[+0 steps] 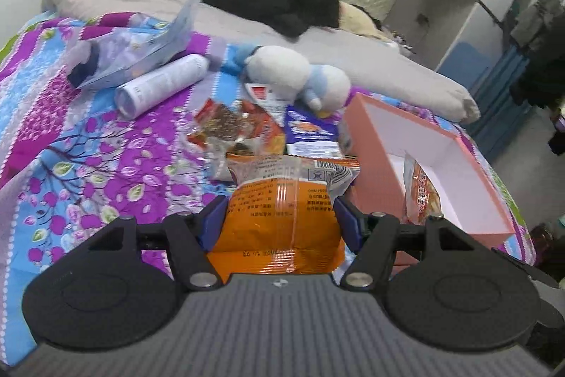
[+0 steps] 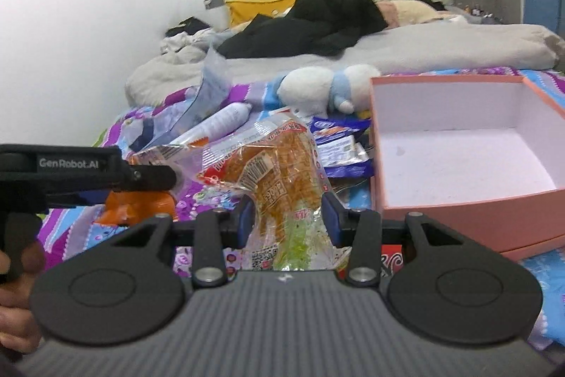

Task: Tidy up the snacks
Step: 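Carry both bags over the pink box and open both tools to drop them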

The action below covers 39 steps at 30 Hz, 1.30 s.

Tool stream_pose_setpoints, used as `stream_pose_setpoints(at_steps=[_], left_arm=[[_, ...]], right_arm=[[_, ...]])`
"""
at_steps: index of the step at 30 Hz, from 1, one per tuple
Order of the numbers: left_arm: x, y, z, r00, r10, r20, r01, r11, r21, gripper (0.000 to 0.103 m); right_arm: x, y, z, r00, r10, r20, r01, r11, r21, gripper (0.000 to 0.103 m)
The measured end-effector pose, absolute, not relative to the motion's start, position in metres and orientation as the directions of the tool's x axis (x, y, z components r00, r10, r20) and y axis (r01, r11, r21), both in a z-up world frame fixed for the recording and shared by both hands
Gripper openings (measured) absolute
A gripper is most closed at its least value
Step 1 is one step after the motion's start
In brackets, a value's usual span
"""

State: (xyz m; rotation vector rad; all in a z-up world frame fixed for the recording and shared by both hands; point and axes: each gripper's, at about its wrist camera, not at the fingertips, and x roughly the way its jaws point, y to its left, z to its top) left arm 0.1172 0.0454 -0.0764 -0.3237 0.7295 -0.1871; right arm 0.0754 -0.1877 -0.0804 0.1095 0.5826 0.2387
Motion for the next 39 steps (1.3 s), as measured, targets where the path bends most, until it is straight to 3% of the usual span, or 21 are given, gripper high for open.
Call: stream_pose_setpoints(at_steps=[14,27,39], left_arm=[[0.126,-0.013,-0.073,0.699,-0.390,-0.600,0.185,0.908,-0.376,0.070],[0.189,-0.075,-0.059,0.704,-0.447,-0.552,0.274,0.888,-0.369,0.070],[0.267,-0.144,-0.074,0.634,-0.464,-0.619,0.319,0.885,-0.338,0.070]], right_arm=[[0.057,-0.244,-0.074,0.843,0.120,-0.524,-0.043,0.987,0.156,0.044],[0.103,-0.296,-0.065,0.871,0.016,-0.491,0.062,0.988,0.141,0.044],[0.168,-0.331,-0.071,0.857,-0.019,-0.514,0.097,0.987,0.126,0.045]])
